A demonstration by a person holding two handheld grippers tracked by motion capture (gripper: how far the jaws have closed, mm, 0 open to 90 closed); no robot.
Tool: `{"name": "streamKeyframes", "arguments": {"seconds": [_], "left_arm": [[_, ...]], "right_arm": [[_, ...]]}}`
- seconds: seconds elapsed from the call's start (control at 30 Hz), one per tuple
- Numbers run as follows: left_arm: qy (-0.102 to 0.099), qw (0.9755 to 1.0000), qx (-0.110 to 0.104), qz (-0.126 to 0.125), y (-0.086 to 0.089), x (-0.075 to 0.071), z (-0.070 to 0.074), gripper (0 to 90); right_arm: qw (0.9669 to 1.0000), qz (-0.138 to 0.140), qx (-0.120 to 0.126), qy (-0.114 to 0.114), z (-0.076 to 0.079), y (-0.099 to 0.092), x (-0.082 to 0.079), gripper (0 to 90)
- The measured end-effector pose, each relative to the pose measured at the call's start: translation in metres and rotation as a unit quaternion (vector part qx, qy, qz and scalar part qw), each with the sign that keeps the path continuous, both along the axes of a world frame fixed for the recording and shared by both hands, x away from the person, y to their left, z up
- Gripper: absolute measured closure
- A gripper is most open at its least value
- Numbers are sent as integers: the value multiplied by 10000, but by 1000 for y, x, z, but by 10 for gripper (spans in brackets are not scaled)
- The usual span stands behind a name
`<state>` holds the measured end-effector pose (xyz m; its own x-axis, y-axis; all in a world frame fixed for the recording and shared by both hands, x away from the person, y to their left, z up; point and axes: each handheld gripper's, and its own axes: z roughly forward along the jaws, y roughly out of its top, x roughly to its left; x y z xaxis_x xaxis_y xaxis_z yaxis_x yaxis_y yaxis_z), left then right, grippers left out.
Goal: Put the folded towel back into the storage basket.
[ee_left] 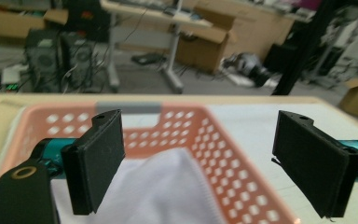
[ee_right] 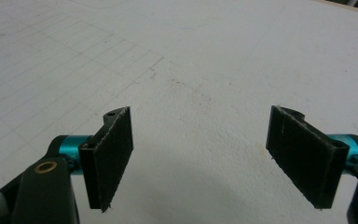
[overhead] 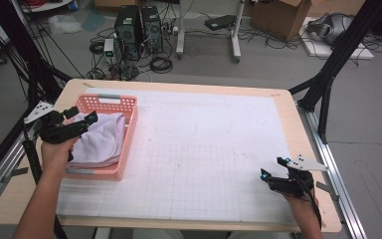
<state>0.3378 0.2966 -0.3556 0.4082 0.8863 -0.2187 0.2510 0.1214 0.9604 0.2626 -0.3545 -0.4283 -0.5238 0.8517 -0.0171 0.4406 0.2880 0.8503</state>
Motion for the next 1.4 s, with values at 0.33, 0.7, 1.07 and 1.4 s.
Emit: {"name": "streamKeyframes", "arguments": {"seconds": [0.33,0.7,1.07,1.4], "left_arm": [[-468,9957,113,-794,-56,-29,9,177],[-689,9840,276,-1619,-136,-47,0,181],[-523,9753,364,-2114,-183,-51,-27,190],[-318,9708,447,-2336,-192,-54,-57,199]], "right_arm": [[10000,37,0,-20,0,1,1,218],[9999,78,61,-78,-1,-1,1,211],[9996,105,154,-206,3,-4,-5,199],[9995,133,150,-238,3,-1,-6,198]]}}
